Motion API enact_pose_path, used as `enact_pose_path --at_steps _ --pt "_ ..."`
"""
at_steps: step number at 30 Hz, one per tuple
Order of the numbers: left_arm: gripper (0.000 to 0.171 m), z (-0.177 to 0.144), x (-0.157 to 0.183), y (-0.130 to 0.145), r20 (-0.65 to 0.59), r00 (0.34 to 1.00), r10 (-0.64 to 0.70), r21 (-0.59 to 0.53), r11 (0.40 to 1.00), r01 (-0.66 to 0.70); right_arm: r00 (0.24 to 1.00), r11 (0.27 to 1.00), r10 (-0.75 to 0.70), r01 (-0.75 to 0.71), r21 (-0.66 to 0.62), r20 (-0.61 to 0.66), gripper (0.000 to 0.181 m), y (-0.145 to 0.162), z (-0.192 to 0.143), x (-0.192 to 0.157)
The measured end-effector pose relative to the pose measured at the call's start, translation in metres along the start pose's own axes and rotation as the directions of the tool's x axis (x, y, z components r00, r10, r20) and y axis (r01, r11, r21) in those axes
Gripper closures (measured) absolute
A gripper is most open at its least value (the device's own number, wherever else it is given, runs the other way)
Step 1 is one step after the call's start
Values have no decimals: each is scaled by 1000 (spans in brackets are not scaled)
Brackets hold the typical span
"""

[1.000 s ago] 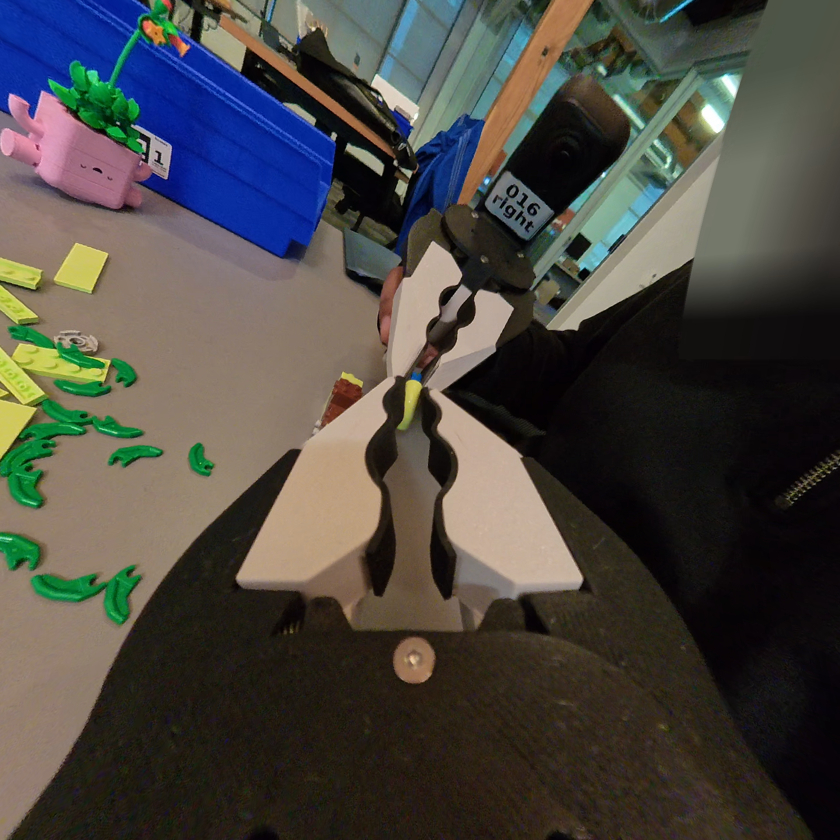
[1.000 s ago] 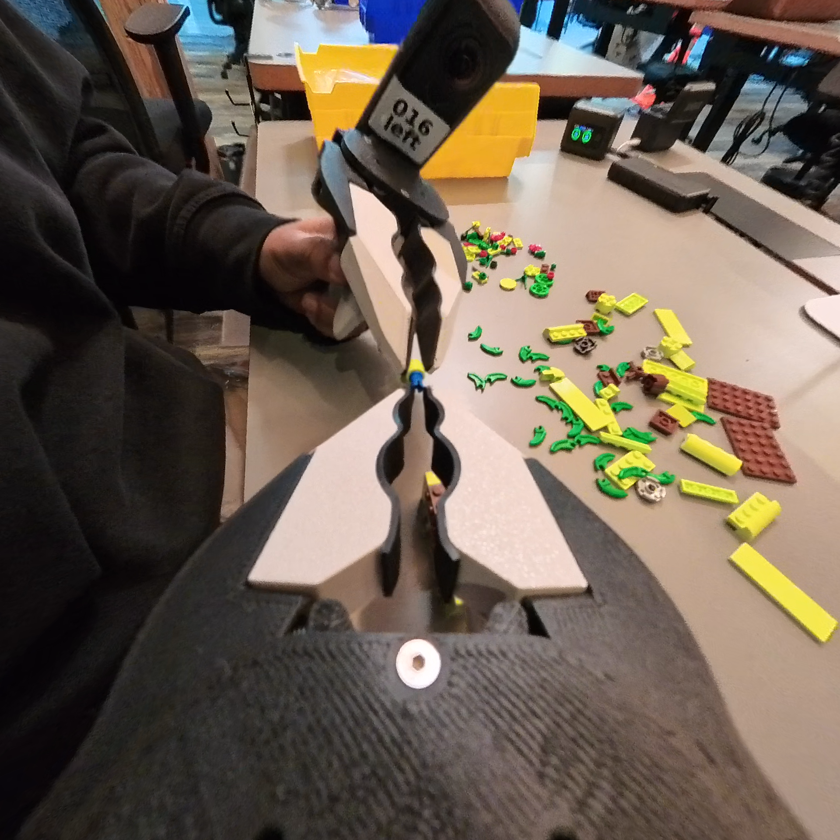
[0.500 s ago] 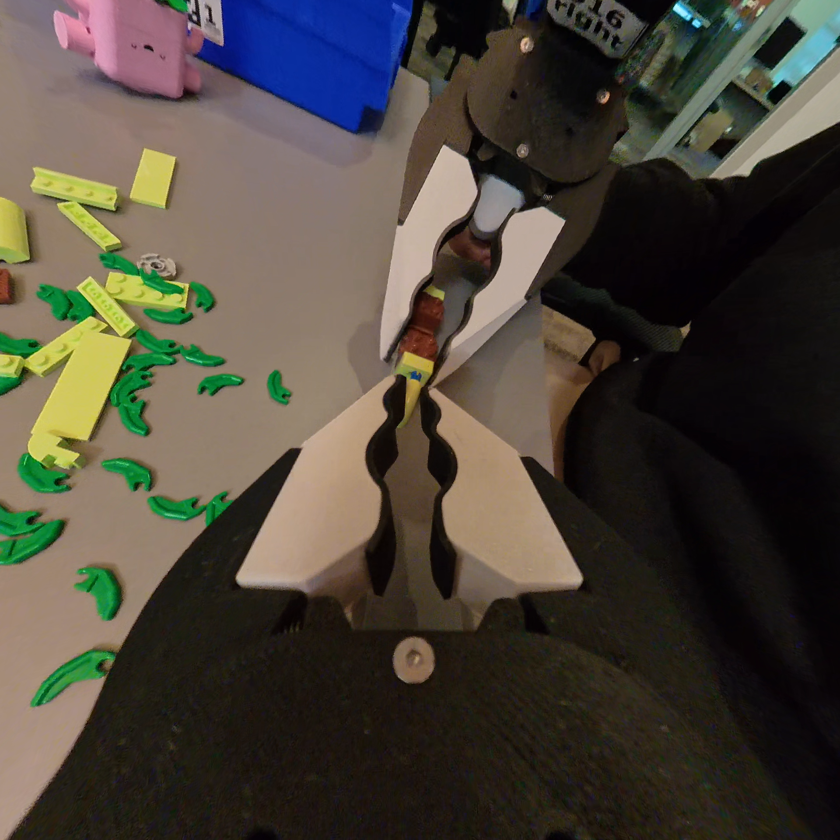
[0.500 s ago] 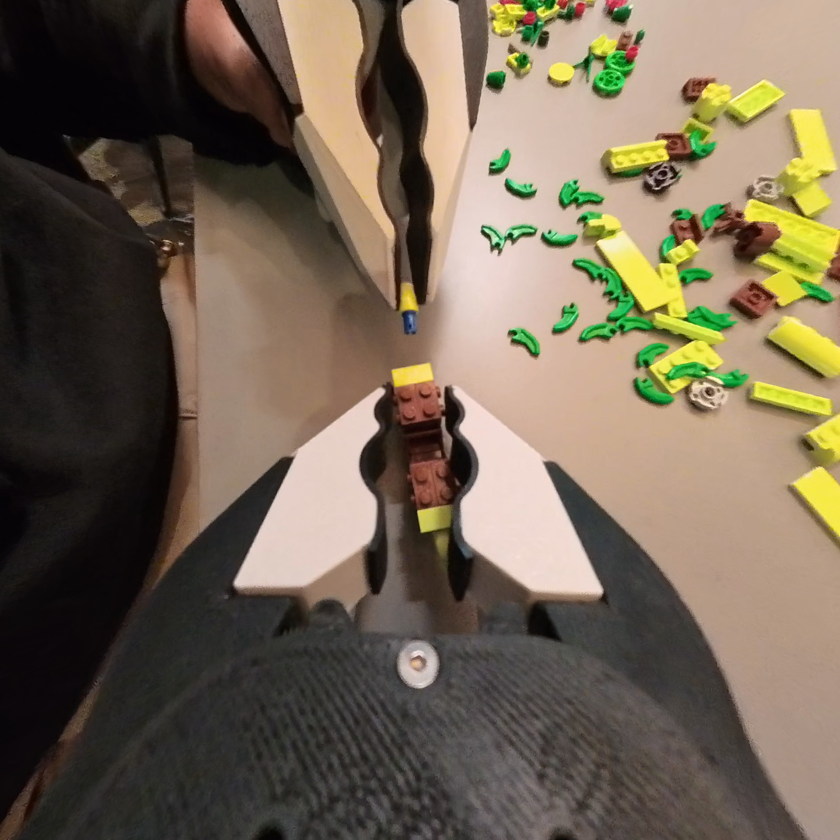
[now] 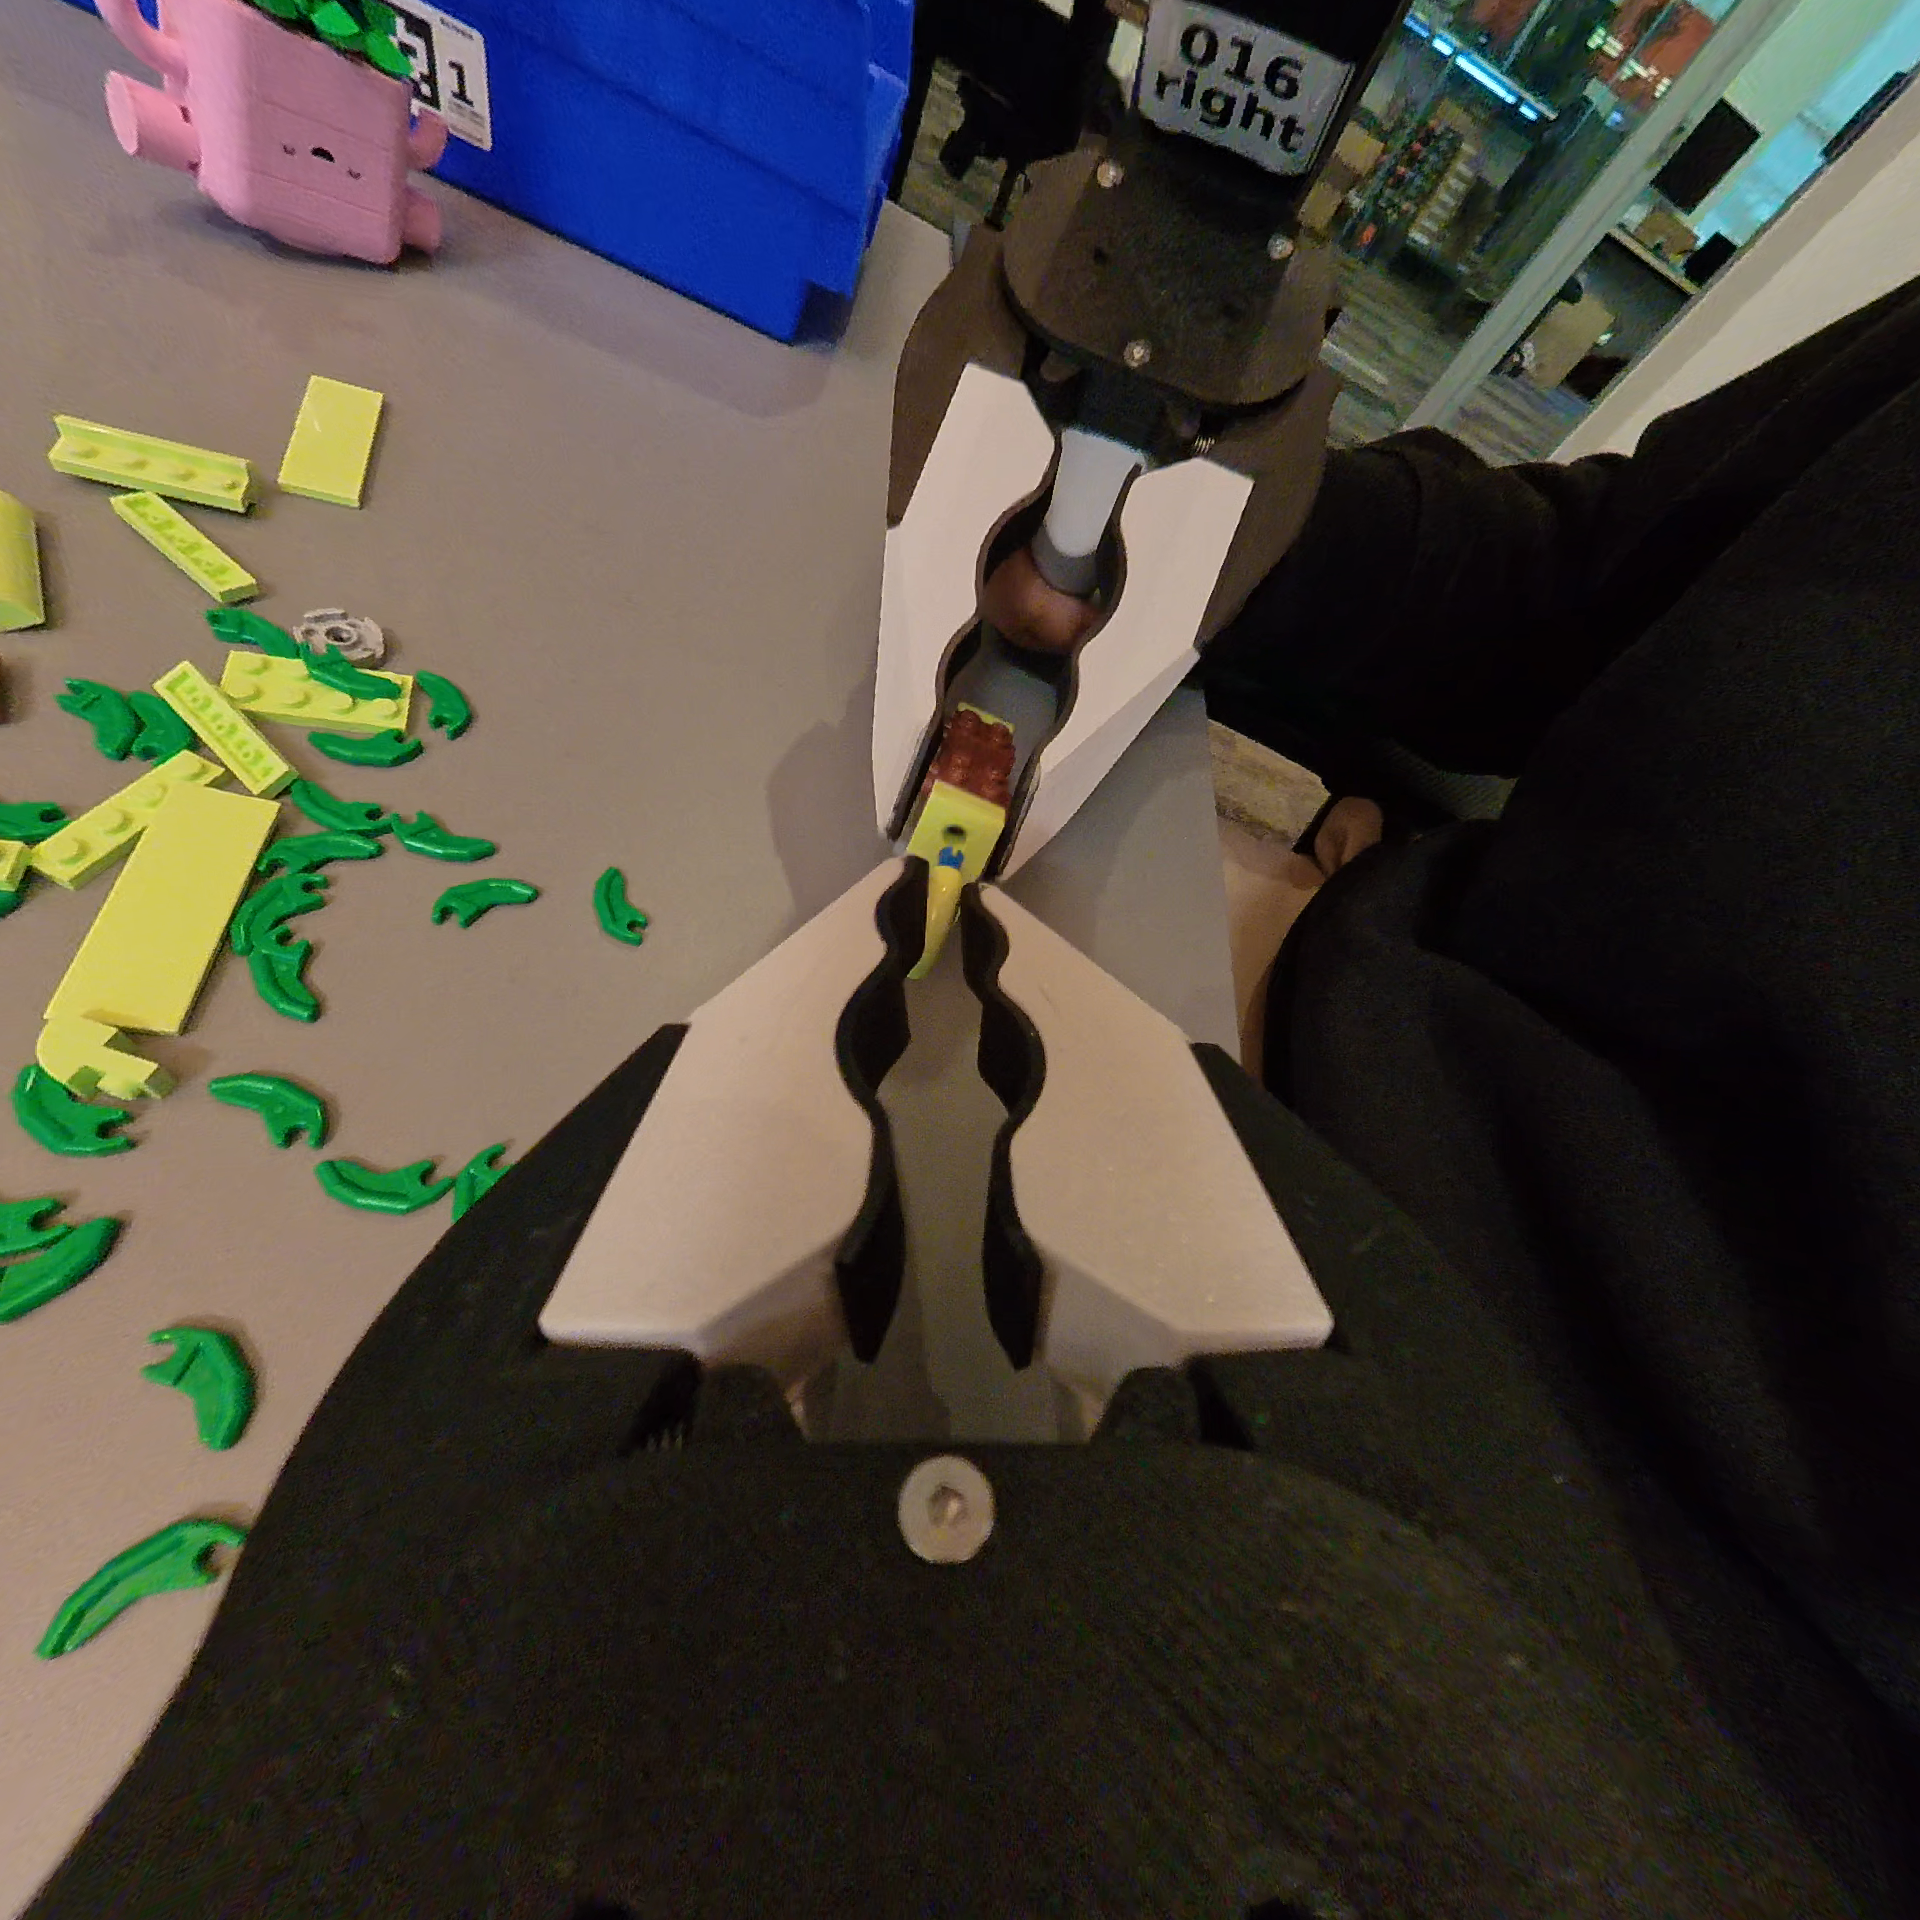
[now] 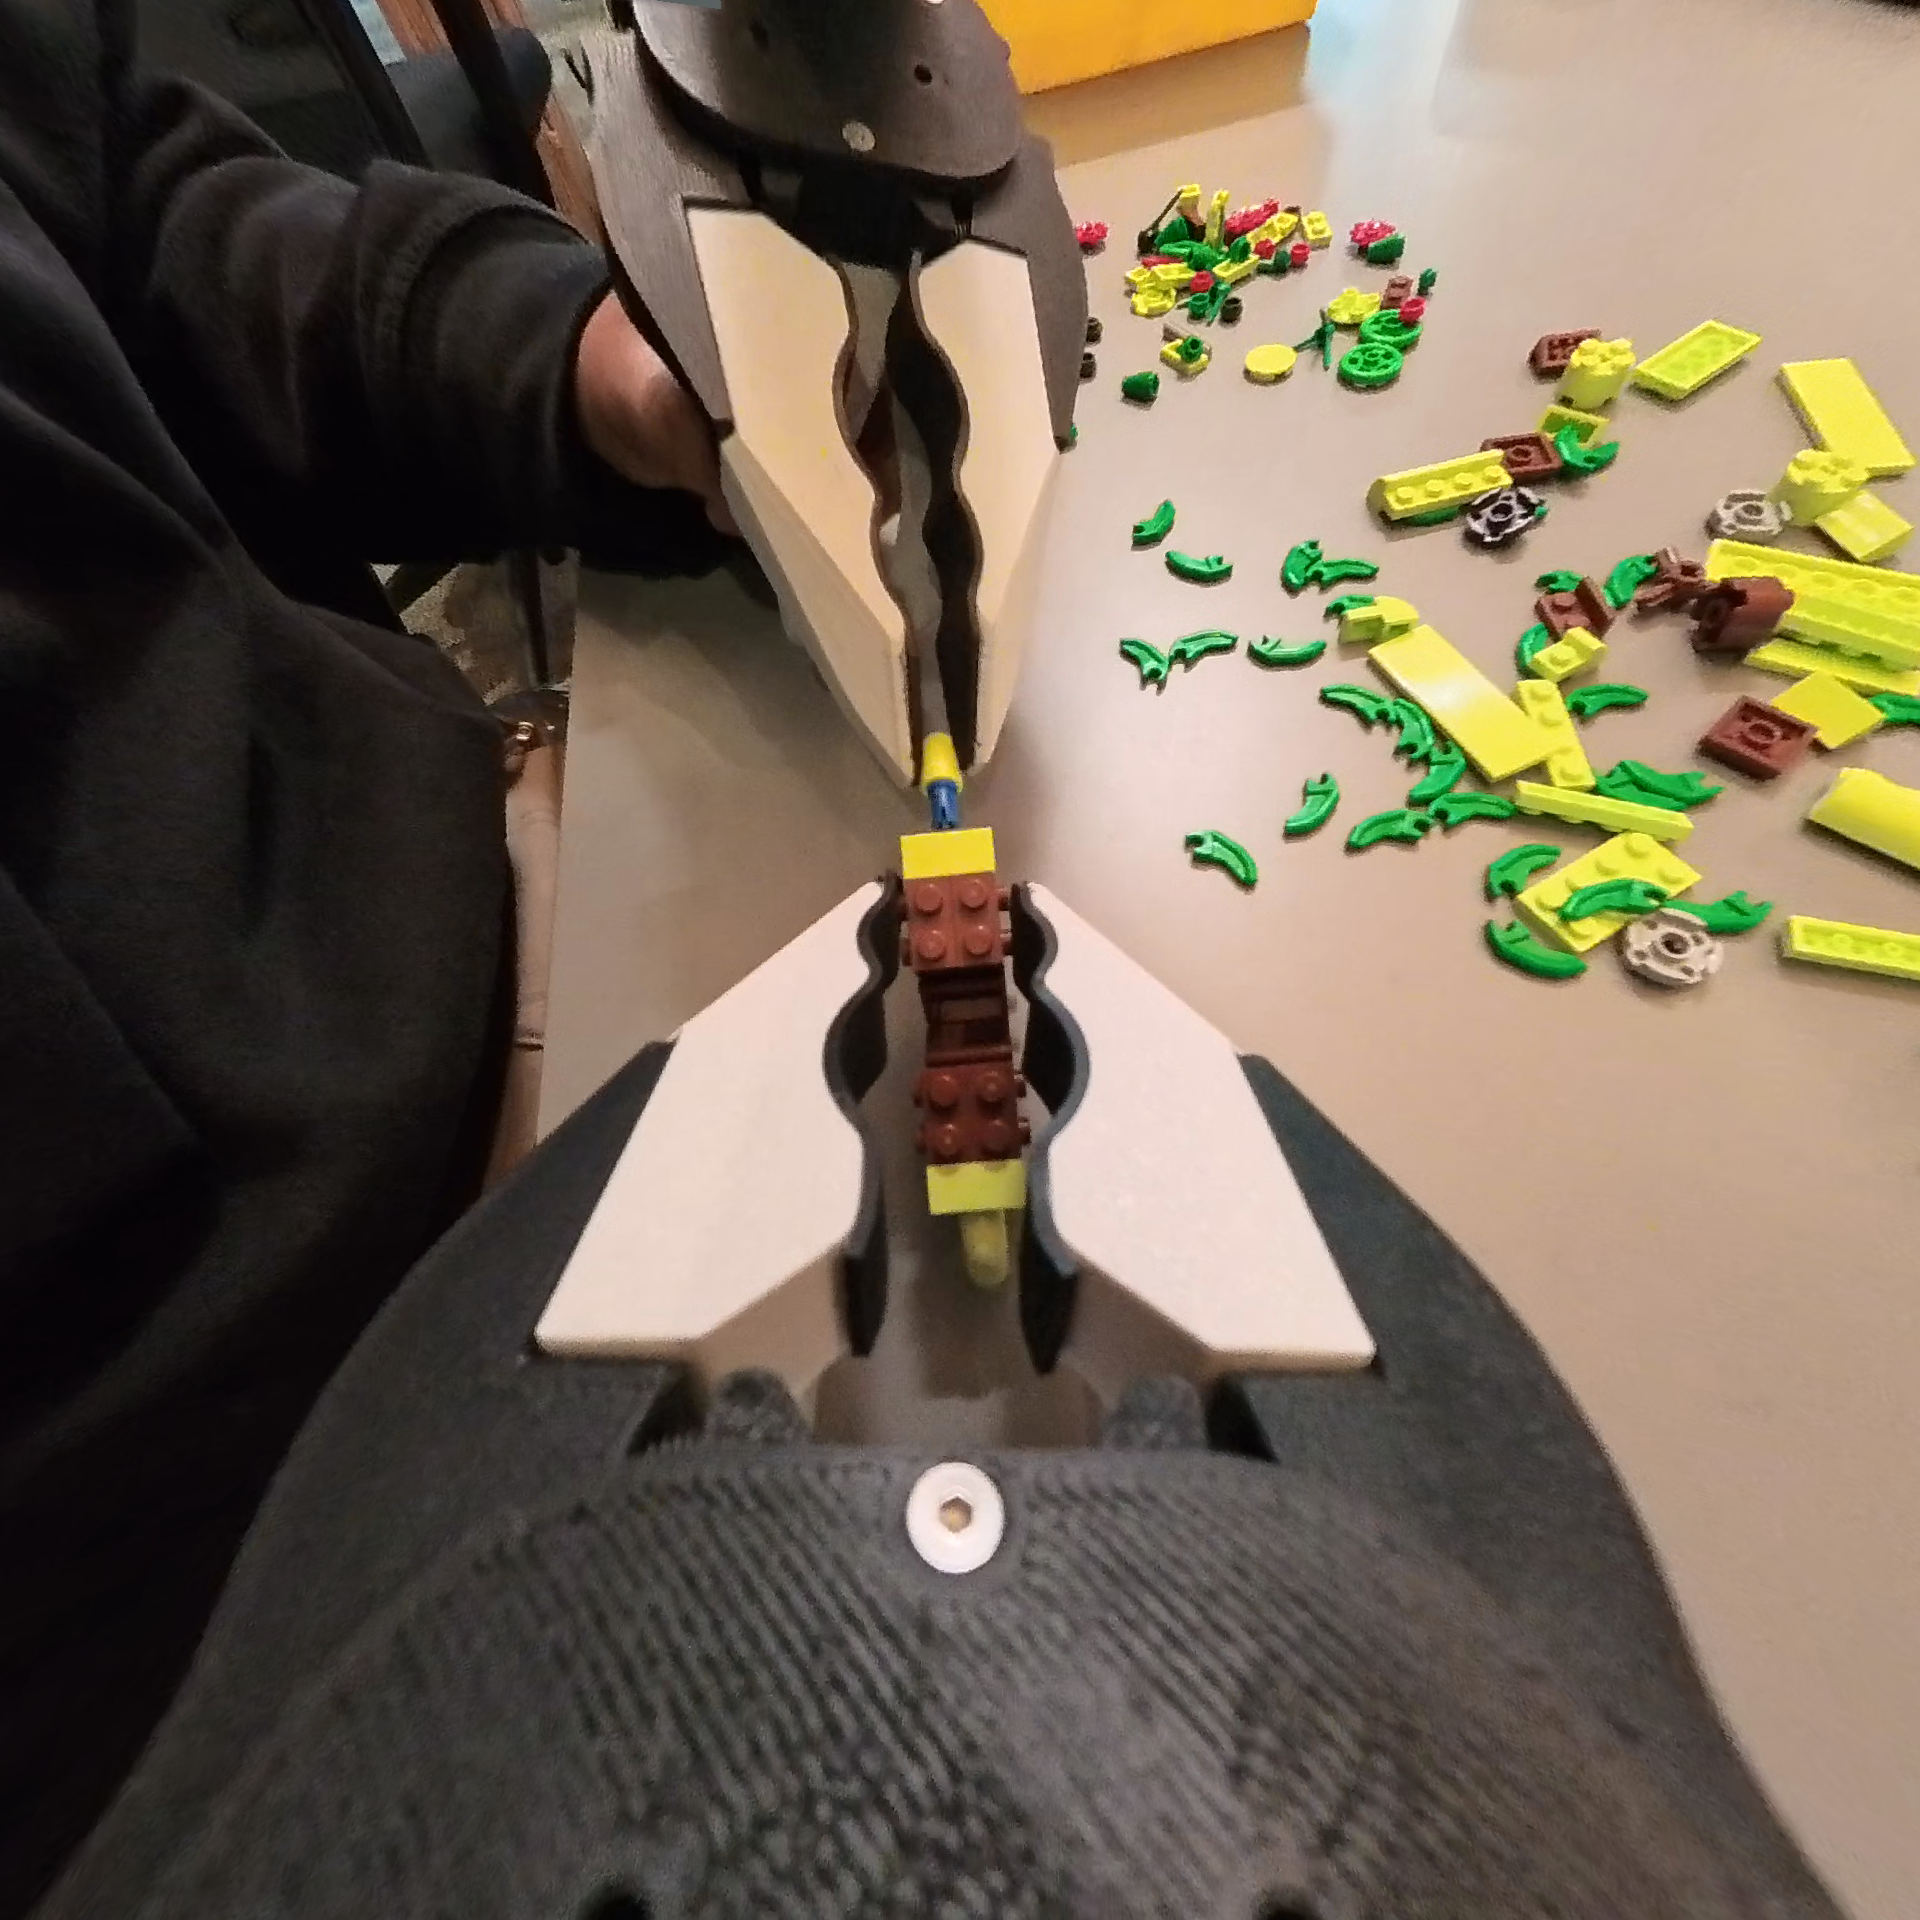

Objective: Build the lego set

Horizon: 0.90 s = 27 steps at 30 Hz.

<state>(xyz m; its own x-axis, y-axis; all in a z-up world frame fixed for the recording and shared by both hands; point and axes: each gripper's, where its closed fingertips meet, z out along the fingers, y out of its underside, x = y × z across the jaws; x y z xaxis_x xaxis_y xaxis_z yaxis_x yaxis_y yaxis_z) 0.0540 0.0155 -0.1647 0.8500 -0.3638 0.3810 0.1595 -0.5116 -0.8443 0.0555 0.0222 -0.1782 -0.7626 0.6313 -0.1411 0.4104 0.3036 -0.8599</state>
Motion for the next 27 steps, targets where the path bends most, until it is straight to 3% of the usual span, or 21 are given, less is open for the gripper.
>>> enact_pose_path --at_steps 15,19,27 --pt "171 5 9 -1 -19 1000 24 0 1000 -24 1000 1000 -21 21 -11 13 162 1 4 -6" --pt "171 4 1 2 57 994 88 -32 996 -87 1000 1000 -20 20 -7 19 163 -1 7 -8" --pt "171 -15 -19 2 53 996 -71 -2 997 71 998 999 -15 12 -43 -66 162 6 4 8"
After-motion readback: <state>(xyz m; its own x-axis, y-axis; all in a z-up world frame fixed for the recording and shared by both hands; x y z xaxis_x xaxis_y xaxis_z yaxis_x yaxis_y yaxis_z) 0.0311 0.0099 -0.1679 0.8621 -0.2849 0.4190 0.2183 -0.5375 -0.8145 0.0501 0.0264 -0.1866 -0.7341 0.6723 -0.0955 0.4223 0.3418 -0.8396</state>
